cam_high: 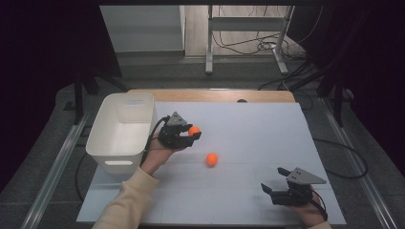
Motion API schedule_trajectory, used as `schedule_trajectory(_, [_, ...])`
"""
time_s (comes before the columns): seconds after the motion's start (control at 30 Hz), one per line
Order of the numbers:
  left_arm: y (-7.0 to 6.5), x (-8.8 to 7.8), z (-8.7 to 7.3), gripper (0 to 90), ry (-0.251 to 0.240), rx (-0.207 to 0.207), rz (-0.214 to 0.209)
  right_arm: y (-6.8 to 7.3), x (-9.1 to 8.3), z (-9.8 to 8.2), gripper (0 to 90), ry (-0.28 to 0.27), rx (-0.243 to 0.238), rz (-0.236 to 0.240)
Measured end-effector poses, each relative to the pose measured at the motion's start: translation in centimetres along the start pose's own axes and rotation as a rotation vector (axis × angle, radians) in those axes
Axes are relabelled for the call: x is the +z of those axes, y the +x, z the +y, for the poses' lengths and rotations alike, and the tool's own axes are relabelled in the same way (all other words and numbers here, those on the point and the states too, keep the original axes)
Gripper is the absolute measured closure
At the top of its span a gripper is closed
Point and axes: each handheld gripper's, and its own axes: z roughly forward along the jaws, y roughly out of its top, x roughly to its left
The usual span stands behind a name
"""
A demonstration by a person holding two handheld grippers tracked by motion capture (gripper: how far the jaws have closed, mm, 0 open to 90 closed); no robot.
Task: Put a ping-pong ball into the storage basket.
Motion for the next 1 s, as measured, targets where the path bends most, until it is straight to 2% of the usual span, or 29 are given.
schedule_trajectory(0.77, [-0.2, -2.7, 1.1, 50.6, -0.066, 0.011, -0.011, 0.0, 0.0, 0.0, 12.5, 0.000, -0.003, 0.000])
schedule_trajectory(1.0, [-0.2, -3.5, 1.4, 50.5, -0.072, 0.014, -0.018, 0.0, 0.0, 0.0, 12.5, 0.000, -0.003, -0.001])
